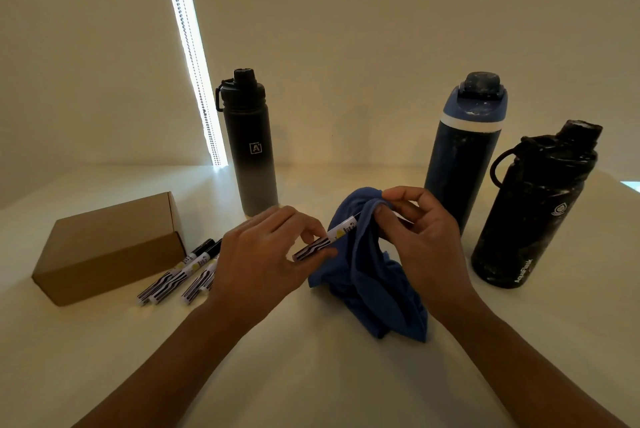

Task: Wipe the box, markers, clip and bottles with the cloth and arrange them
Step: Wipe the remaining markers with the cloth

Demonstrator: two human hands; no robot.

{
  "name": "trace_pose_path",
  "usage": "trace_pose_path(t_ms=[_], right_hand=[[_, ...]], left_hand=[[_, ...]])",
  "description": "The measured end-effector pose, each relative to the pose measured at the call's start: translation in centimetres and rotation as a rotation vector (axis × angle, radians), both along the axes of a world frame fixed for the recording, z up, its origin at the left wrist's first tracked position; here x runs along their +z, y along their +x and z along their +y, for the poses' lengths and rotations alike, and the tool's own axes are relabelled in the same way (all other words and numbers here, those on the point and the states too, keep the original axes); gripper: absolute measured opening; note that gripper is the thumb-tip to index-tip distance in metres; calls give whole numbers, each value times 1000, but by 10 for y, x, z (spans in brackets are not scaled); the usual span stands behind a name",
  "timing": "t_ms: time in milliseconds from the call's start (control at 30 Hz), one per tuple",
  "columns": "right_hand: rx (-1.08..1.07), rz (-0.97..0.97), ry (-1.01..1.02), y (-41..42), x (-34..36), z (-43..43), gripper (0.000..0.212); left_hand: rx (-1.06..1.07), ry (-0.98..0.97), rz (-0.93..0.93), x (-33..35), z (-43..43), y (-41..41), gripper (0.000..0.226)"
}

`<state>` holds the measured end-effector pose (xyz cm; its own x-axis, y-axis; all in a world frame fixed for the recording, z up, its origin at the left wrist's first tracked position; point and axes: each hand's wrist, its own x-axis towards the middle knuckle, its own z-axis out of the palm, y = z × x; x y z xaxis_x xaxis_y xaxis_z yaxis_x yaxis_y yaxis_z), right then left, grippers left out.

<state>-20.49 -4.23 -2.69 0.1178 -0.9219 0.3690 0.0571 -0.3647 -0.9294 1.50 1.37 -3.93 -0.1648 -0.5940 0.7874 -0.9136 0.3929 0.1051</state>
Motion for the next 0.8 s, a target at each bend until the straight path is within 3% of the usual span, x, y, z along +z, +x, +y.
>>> trace_pose_path(t_ms=[100,333,533,667,800], right_hand=[[-54,-7,-14,-4,1,-2,16],[-88,-61,-3,-4,3,-2,23],[-24,-49,34,1,5,0,33],[14,-111,22,-9,10,-1,27],[68,-203,58,-12,14,-3,31]], left_hand=[[19,80,89,6,2,1,44],[-75,159,93,2,2,-1,15],[-95,169,79,-2,0,-4,19],[-110,286,339,-1,-3,-2,20],[-243,615,574,0,-3,-4,49]])
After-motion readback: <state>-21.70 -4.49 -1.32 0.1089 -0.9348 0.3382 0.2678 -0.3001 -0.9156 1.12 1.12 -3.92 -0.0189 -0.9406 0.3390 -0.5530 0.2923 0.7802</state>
